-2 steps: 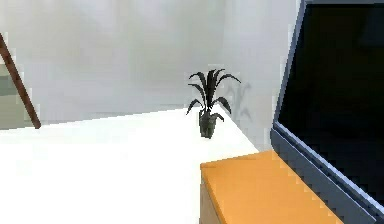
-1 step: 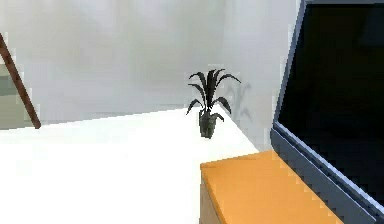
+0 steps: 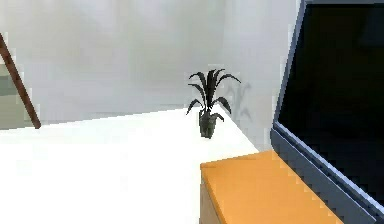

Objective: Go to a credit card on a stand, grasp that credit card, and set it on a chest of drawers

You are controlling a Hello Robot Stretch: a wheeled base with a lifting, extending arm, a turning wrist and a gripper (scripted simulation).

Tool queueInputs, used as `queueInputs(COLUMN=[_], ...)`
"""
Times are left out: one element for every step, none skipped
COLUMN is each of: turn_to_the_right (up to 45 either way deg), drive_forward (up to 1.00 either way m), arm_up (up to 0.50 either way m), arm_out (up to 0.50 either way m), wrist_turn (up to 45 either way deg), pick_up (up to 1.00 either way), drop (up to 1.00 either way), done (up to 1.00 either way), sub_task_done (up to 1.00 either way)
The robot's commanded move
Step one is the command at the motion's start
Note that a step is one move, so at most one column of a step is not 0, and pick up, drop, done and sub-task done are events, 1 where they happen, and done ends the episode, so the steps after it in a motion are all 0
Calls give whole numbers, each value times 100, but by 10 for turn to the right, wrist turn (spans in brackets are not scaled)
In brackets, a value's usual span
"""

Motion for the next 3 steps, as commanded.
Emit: queueInputs(turn_to_the_right=[0, 0, 0], drive_forward=[0, 0, 0], arm_up=[0, 0, 0], arm_out=[26, 0, 0], wrist_turn=[0, 450, 450], pick_up=[0, 0, 0], drop=[0, 0, 0], done=[0, 0, 0], sub_task_done=[0, 0, 0])
